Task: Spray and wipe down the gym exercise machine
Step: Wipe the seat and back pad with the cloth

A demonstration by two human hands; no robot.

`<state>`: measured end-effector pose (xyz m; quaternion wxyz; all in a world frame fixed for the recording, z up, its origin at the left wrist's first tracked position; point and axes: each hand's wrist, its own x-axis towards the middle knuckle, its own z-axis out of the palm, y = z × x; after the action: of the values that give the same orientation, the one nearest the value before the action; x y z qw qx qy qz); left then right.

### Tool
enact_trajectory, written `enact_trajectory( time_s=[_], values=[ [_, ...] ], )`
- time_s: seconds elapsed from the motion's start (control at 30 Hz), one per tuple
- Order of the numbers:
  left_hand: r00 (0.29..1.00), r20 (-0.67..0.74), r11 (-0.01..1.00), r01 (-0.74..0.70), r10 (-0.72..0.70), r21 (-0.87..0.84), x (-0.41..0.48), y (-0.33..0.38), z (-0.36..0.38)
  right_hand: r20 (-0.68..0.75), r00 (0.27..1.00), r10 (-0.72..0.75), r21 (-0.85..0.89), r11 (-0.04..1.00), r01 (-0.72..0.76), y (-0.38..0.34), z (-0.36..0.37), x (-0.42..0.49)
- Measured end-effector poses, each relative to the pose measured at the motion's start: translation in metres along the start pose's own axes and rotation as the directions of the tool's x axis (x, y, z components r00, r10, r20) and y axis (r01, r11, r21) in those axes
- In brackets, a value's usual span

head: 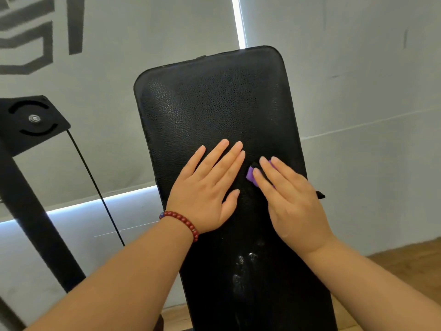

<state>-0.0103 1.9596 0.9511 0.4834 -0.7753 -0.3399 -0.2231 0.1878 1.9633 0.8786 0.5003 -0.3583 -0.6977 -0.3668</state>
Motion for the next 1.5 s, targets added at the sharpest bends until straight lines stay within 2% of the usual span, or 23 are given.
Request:
enact_trajectory(
  time_s=[0.23,0.33,0.4,0.53,0.63,0.77,0.83,0.93,1.0,1.13,1.33,1.5],
  values=[
    [1.000,-0.005,1.000,0.012,-0.012,0.012,0.000,0.002,0.001,-0.019,0.996,-0.090,0.033,0.995,0.091,0.023,-0.007,0.019],
    [1.000,-0.008,1.000,-0.015,0.015,0.020,0.000,0.001,0.001,-0.129,0.991,0.031,-0.011,0.999,-0.033,0.030,-0.002,0.045],
    [0.999,-0.004,0.999,-0.045,0.045,0.024,-0.001,0.001,0.001,-0.154,0.984,0.091,0.008,0.996,-0.091,0.019,0.002,0.037],
    [0.995,0.000,0.995,-0.099,0.099,0.019,0.000,0.001,0.002,-0.074,0.997,0.038,0.037,0.999,-0.035,0.002,-0.007,-0.014],
    [0.991,-0.003,0.991,-0.130,0.130,0.020,0.000,0.001,0.003,-0.074,0.997,-0.006,0.019,1.000,0.008,0.017,-0.008,0.001],
    [0.991,-0.001,0.991,-0.134,0.134,0.028,0.000,0.001,0.003,-0.176,0.981,0.083,-0.023,0.996,-0.088,0.025,0.001,0.030],
    [0.989,0.000,0.989,-0.145,0.145,0.023,0.000,0.001,0.002,-0.167,0.978,0.125,-0.007,0.992,-0.128,0.016,0.001,0.011],
    [0.985,-0.004,0.985,-0.174,0.174,0.006,0.000,0.001,0.004,-0.117,0.988,0.102,-0.010,0.995,-0.104,0.007,-0.006,-0.016],
    [0.983,-0.009,0.983,-0.184,0.184,0.004,-0.001,0.000,0.004,-0.109,0.991,0.072,-0.023,0.997,-0.075,0.017,-0.008,-0.004],
    [0.982,-0.005,0.982,-0.189,0.189,0.017,0.000,0.000,0.004,-0.163,0.982,0.099,-0.064,0.992,-0.110,0.031,-0.002,0.028],
    [0.972,0.012,0.972,-0.237,0.236,0.007,-0.002,0.000,0.005,-0.109,0.977,0.183,-0.032,0.982,-0.188,0.007,-0.012,-0.040],
    [0.962,0.005,0.962,-0.272,0.272,0.002,-0.001,0.000,0.004,-0.178,0.963,0.201,-0.066,0.974,-0.216,0.028,-0.006,0.005]
  ],
)
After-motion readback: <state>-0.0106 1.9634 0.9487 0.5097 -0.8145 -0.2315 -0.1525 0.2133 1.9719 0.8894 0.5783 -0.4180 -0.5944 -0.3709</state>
